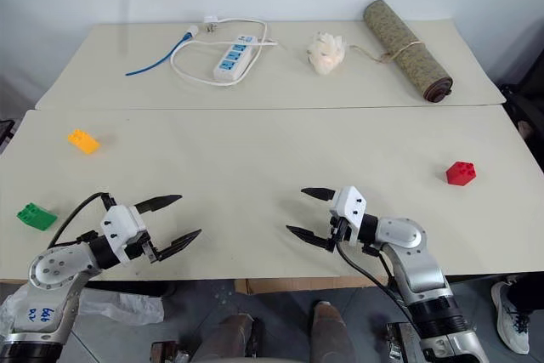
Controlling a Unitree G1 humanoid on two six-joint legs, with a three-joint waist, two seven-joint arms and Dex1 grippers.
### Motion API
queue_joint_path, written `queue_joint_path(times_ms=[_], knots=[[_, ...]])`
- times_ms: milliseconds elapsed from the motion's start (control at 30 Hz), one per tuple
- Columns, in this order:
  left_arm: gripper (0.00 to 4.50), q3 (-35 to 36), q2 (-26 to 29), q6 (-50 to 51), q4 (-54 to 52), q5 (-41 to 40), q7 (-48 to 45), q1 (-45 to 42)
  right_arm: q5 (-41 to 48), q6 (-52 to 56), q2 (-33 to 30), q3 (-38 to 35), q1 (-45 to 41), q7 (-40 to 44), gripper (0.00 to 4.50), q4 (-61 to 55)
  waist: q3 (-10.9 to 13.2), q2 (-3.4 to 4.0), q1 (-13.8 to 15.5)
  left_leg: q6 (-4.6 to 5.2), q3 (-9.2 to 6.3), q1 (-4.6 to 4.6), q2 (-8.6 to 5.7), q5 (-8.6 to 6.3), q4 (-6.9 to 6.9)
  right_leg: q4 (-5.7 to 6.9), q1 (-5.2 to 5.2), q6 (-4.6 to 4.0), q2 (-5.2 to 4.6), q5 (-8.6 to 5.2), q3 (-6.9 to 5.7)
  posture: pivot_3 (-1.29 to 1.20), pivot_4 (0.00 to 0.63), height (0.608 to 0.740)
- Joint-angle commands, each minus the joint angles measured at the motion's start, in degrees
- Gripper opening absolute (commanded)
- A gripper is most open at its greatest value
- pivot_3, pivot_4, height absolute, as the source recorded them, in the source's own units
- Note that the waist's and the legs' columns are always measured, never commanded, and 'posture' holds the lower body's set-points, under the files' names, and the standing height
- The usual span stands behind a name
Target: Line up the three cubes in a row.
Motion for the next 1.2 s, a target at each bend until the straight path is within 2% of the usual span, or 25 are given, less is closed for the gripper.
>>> queue_joint_path(times_ms=[33, 133, 233, 367, 533, 667, 733, 833, 1033, 1100, 1200], knots=[[4.37, 0.84, -0.21, -1.11, -0.48, -0.04, 0.81, 0.68, 0.11, -1.78, -0.57, -1.58, 0.41, -0.46, 4.50, -0.76, 0.00, 0.00, 0.01, 0.01, 0.00, 0.00, 0.00, -0.01, 0.00, -0.01, 0.00, 0.00, 0.00, 0.00, 0.00, 0.00, 0.150, 0.740], [4.37, 1.24, -1.13, 2.64, -1.33, -3.34, 1.51, -0.75, 0.65, -1.46, -0.20, -2.34, 0.66, -1.73, 4.50, -1.72, 0.00, 0.00, 0.09, 0.02, 0.00, -0.01, -0.01, -0.02, 0.01, -0.02, 0.00, 0.00, -0.01, 0.00, 0.00, 0.00, 0.150, 0.740], [4.37, -0.66, -0.34, 7.61, -4.67, -8.37, -2.54, -2.88, 3.32, 0.38, -0.02, -4.24, 1.38, -3.11, 4.50, -3.89, 0.00, -0.01, 0.20, 0.02, 0.00, -0.01, -0.01, -0.02, 0.03, -0.01, 0.01, 0.00, -0.01, 0.00, -0.01, 0.00, 0.150, 0.740], [4.37, -3.25, -0.51, 10.30, -7.61, -9.00, -3.94, -5.28, 5.38, 2.26, -2.06, -8.55, 5.15, -5.12, 4.50, -9.16, -0.01, -0.01, 0.18, 0.02, -0.02, -0.03, -0.01, -0.03, 0.03, 0.00, 0.02, 0.00, -0.03, 0.00, -0.01, 0.00, 0.150, 0.740], [4.37, -9.85, -0.64, 13.85, -5.81, -8.49, -8.53, -11.38, 7.77, 6.15, -3.46, -25.15, 15.58, -17.40, 4.50, -18.34, -0.01, 0.00, 0.87, 0.04, -0.04, -0.08, -0.05, -0.05, 0.02, 0.03, 0.02, 0.01, 0.00, 0.00, -0.04, 0.00, 0.150, 0.740], [4.37, -14.22, -0.69, 11.71, -0.89, -5.48, -12.55, -16.22, 10.82, 9.47, -0.97, -41.32, 30.23, -24.66, 4.50, -24.53, -0.02, 0.02, 1.73, 0.03, -0.03, -0.09, -0.03, -0.06, -0.01, -0.06, 0.02, 0.01, 0.08, 0.00, -0.04, 0.00, 0.150, 0.740], [4.37, -15.39, -1.12, 9.56, 0.97, -3.95, -13.45, -17.59, 12.04, 8.92, 1.26, -46.72, 34.46, -27.32, 4.50, -24.32, -0.02, 0.02, 1.65, 0.03, -0.02, -0.07, -0.03, -0.06, -0.02, -0.13, 0.04, 0.00, 0.12, 0.00, -0.03, 0.00, 0.150, 0.740], [4.37, -16.65, -4.38, 7.21, 4.62, -3.85, -14.12, -21.41, 10.55, 4.79, 5.95, -53.30, 39.99, -30.79, 4.50, -17.78, -0.03, 0.03, 1.42, 0.12, 0.12, 0.04, -0.05, -0.10, -0.04, -0.12, 0.10, 0.02, 0.14, 0.01, 0.12, 0.00, 0.150, 0.740], [4.37, -18.04, -5.63, 6.75, 6.56, -3.44, -16.10, -23.03, 8.26, 4.27, 7.76, -52.03, 41.06, -33.75, 4.50, -14.39, -0.05, 0.06, -0.10, 0.43, 0.35, 0.27, 0.05, -0.29, -0.13, -0.03, 0.15, 0.03, 0.13, 0.02, 0.41, 0.00, 0.150, 0.740], [4.37, -17.90, -5.58, 7.26, 6.19, -3.68, -15.97, -22.62, 8.55, 7.60, 6.21, -51.02, 38.92, -35.79, 4.50, -15.29, -0.05, 0.06, -0.23, 0.42, 0.39, 0.31, 0.08, -0.29, -0.12, 0.04, 0.15, 0.03, 0.16, 0.02, 0.45, 0.00, 0.150, 0.740], [4.37, -16.56, -6.02, 8.01, 4.92, -4.04, -13.81, -21.35, 10.55, 15.00, 0.15, -50.44, 31.82, -37.59, 4.50, -13.54, -0.07, 0.10, -0.36, 0.42, 0.43, 0.32, 0.05, -0.28, -0.03, 0.13, 0.14, 0.03, 0.13, 0.02, 0.52, 0.00, 0.150, 0.740]])
